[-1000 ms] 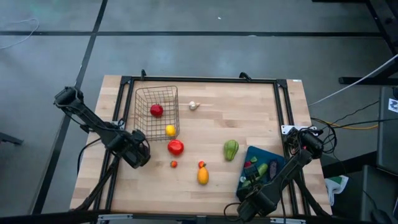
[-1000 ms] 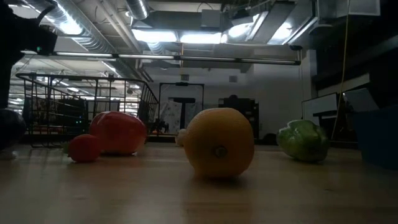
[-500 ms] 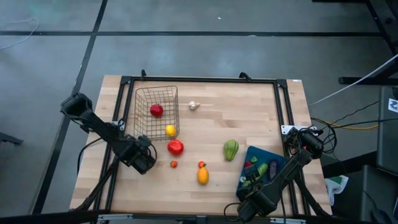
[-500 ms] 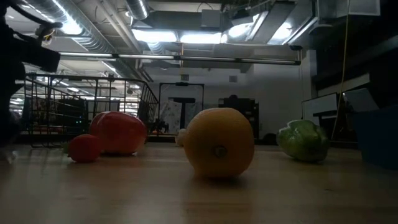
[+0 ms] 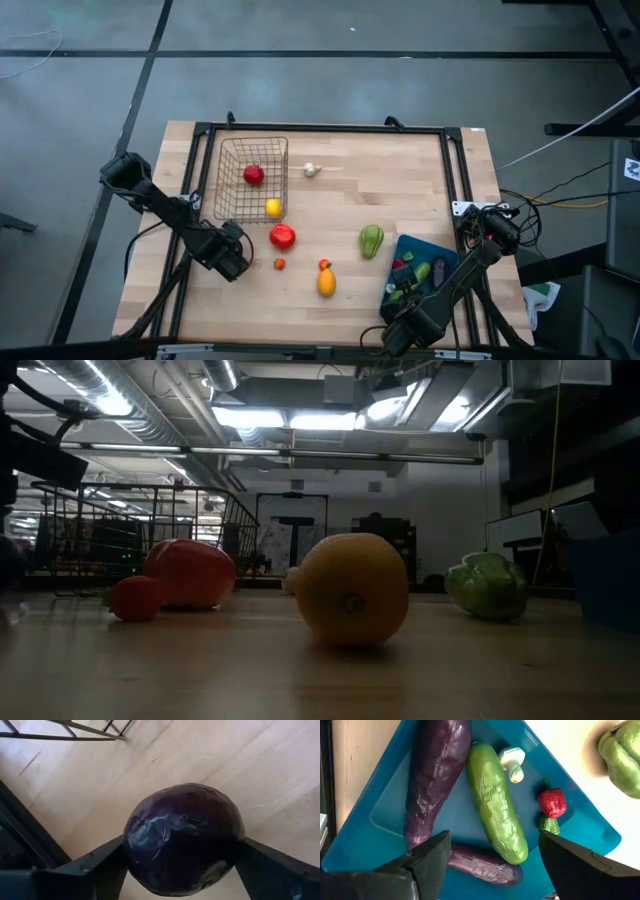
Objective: Sort produce into baskets
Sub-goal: Put the violet plum into the blue bin
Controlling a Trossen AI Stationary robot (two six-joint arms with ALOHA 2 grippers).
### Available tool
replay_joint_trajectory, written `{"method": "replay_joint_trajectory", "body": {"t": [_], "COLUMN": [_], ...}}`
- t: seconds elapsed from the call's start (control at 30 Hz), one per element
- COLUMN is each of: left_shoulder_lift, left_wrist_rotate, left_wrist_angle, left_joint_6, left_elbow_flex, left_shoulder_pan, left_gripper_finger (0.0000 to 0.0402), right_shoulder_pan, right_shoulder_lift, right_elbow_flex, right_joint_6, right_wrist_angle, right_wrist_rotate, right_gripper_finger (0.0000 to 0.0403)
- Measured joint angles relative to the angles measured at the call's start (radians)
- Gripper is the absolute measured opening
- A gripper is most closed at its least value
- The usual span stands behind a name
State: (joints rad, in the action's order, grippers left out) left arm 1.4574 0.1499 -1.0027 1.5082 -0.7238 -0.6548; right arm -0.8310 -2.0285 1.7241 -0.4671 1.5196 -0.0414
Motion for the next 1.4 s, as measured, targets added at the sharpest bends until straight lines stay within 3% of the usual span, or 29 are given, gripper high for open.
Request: {"method": "replay_joint_trajectory", "body": {"t": [0.2, 0.6, 0.87, 1.0, 1.27, 1.4], "left_shoulder_lift": [-0.001, -0.002, -0.002, -0.002, -0.002, -0.002], "left_wrist_rotate": [-0.010, -0.010, 0.012, 0.040, 0.073, 0.073], "left_wrist_angle": [-0.004, 0.002, 0.108, 0.216, 0.478, 0.620], "left_joint_6": [-0.024, -0.135, -0.230, -0.293, -0.425, -0.512], "left_elbow_flex": [-0.030, -0.204, -0.308, -0.325, -0.327, -0.327], "left_shoulder_pan": [0.000, 0.000, 0.000, 0.002, 0.049, 0.089], "left_gripper_finger": [0.0287, 0.0289, 0.0290, 0.0290, 0.0290, 0.0290], "right_shoulder_pan": [0.000, 0.009, 0.066, 0.098, 0.140, 0.156], "right_shoulder_lift": [0.000, 0.000, 0.003, 0.004, 0.006, 0.006], "right_elbow_flex": [0.000, 0.002, 0.087, 0.170, 0.328, 0.351], "right_joint_6": [0.000, -0.074, -0.152, -0.091, 0.131, 0.184], "right_wrist_angle": [0.001, 0.053, 0.052, 0.051, 0.051, 0.028], "right_wrist_rotate": [0.000, 0.069, 0.070, -0.035, -0.398, -0.480], "right_gripper_finger": [0.0298, 0.0298, 0.0296, 0.0277, 0.0224, 0.0213]}}
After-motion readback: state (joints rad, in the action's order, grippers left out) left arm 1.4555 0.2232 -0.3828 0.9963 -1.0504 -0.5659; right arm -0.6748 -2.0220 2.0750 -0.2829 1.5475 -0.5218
